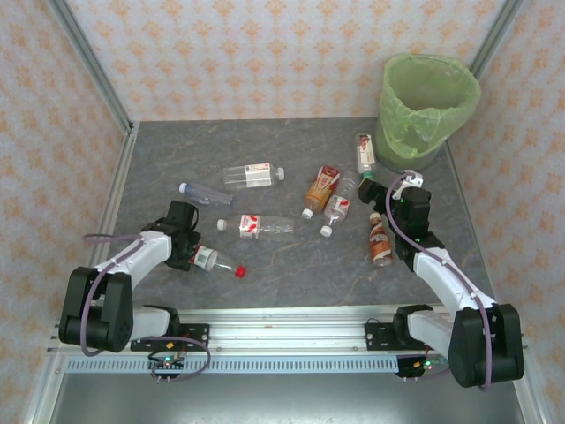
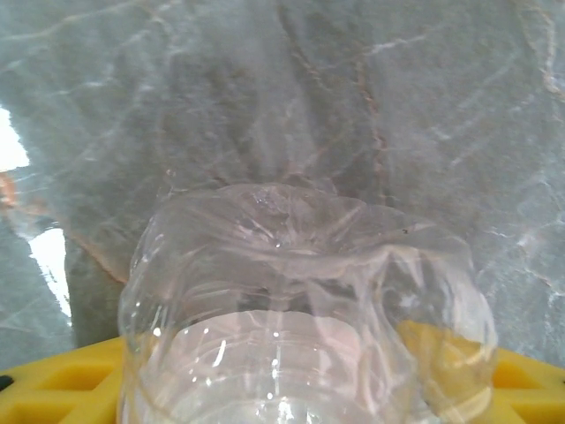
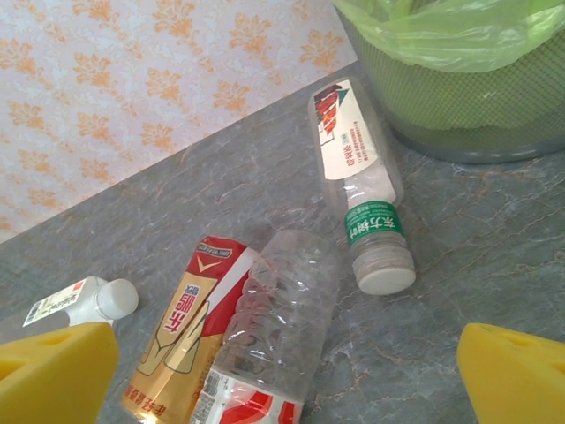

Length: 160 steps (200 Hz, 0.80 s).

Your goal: Put the plastic bottles in the bin

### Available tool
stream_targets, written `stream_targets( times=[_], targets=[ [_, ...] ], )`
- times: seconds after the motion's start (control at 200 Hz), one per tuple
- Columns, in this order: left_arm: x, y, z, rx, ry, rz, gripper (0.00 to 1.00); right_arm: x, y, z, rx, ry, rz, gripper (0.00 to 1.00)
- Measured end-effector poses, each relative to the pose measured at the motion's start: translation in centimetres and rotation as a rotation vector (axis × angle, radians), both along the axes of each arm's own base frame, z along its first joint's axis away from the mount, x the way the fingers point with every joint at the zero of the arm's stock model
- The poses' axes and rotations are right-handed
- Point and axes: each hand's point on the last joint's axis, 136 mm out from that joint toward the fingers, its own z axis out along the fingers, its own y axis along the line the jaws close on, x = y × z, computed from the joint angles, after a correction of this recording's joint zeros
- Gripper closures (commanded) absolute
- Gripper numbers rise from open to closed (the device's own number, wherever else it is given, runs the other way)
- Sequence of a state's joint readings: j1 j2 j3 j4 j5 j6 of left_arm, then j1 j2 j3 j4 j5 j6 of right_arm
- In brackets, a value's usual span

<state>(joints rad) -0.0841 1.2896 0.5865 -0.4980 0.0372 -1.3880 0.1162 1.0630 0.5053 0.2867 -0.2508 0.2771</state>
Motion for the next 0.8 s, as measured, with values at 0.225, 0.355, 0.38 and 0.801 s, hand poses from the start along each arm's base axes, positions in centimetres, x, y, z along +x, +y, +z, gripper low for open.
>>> stream_targets(
  times=[0.225, 0.355, 0.38, 0.801],
  targets=[
    [0.8, 0.2, 1.4, 0.032, -0.061, -0.065, 0.42, -0.1, 1.3, 0.3, 0.066, -0.001, 0.050, 0.01],
    [1.3, 0.6, 3.4, 0.072, -0.125, -0.102, 0.43, -0.2, 2.8, 0.1, 0.114, 0.012, 0.119, 0.01],
    [1.3, 0.7, 3.8, 0.081, -0.134, -0.109, 0.43, -0.3, 3.2, 0.1, 0.122, 0.014, 0.132, 0.01],
    [5.8, -1.7, 13.9, 0.166, -0.461, -0.366, 0.48, -0.5, 12.0, -0.8, 0.243, 0.073, 0.363, 0.01]
  ],
)
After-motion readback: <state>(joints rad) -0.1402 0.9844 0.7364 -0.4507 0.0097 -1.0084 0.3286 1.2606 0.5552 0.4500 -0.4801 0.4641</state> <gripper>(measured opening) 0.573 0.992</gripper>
